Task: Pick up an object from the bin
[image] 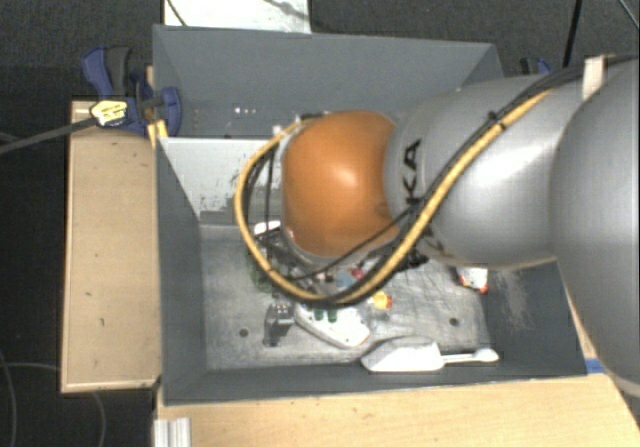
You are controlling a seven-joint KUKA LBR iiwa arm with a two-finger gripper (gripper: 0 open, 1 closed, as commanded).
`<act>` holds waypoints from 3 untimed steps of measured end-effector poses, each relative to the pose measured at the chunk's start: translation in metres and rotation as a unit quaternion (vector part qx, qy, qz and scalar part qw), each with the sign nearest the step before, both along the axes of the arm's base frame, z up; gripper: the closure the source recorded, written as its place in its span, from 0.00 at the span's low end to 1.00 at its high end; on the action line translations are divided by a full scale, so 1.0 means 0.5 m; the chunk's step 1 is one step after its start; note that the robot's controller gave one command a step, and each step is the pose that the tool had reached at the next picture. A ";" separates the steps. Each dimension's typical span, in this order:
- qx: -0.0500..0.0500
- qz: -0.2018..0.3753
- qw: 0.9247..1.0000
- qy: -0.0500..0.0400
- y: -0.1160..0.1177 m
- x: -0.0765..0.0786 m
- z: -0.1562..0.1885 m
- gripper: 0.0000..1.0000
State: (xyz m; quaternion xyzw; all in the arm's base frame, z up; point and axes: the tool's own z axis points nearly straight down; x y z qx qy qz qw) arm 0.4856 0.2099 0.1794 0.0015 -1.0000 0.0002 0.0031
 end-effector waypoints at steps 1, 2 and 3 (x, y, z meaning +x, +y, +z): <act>0.001 -0.002 1.000 -0.004 -0.002 0.004 0.008 0.00; 0.002 -0.037 0.999 -0.007 0.005 0.015 -0.044 0.00; 0.000 -0.095 0.996 -0.002 -0.045 0.035 -0.066 0.00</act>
Offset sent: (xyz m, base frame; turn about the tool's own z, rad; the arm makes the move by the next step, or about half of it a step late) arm 0.0150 0.0127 -0.1094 0.2796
